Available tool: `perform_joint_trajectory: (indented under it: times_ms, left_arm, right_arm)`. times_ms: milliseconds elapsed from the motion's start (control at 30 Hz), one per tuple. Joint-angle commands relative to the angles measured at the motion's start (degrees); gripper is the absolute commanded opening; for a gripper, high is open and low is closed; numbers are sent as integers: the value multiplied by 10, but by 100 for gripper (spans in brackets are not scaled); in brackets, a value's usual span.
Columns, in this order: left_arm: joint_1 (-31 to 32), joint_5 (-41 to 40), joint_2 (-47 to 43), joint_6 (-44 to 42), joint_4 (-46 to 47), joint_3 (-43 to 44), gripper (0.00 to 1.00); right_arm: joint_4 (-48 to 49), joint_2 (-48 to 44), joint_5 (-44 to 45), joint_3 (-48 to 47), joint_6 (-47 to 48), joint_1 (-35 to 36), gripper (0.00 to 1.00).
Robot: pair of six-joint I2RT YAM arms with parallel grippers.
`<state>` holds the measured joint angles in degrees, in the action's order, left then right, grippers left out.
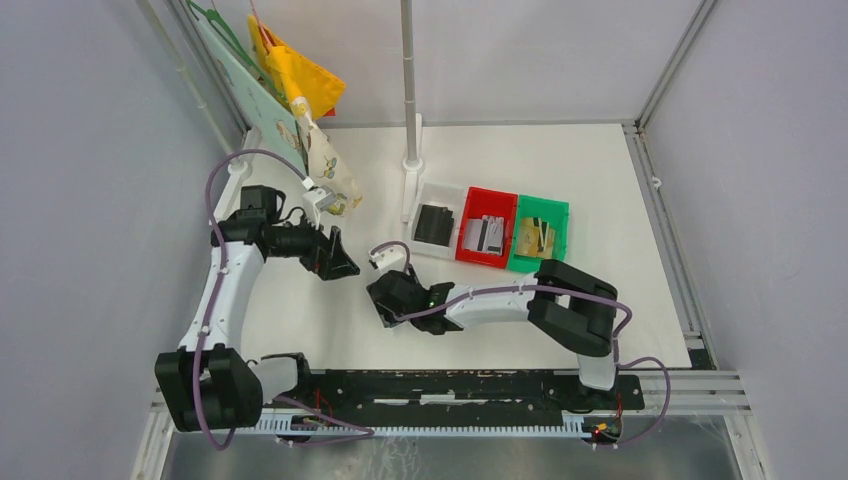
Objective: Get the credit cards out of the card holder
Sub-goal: Pick up the card holder from the center of the board.
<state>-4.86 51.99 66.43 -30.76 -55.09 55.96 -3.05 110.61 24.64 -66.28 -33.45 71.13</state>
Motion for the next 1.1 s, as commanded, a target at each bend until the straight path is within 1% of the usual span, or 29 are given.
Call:
perform_joint_trajectory:
  times_ms: [0, 100, 200, 333, 400, 633, 800, 933, 1067]
  left_arm:
    - [31, -21, 18, 67, 39, 24, 99]
    - [41, -40, 17, 85, 47, 30, 98]
    - [41, -24, 22, 108, 33, 49, 98]
    - [42, 4, 32, 136, 1, 89, 100]
    - [42, 7, 33, 145, -16, 101, 100]
    - [42, 22, 34, 131, -79, 144, 100]
    - [41, 59, 51, 141, -116, 178, 100]
    - [41, 89, 40, 162, -119, 195, 100]
    - [42, 129, 7, 216, -84, 170, 100]
  right_arm:
    - [48, -61, 6, 53, 24, 1, 53]
    - [67, -92, 20, 69, 38, 2, 51]
    - [80, -118, 31, 78, 55, 2, 44]
    - [99, -152, 41, 93, 59, 2, 43]
    - [105, -168, 41, 100, 55, 3, 43]
    - [118, -243, 55, 123, 78, 3, 43]
    - [155, -305, 51, 152, 91, 3, 45]
    - [169, -339, 37, 156, 99, 3, 45]
    - [182, -350, 17, 143, 115, 4, 48]
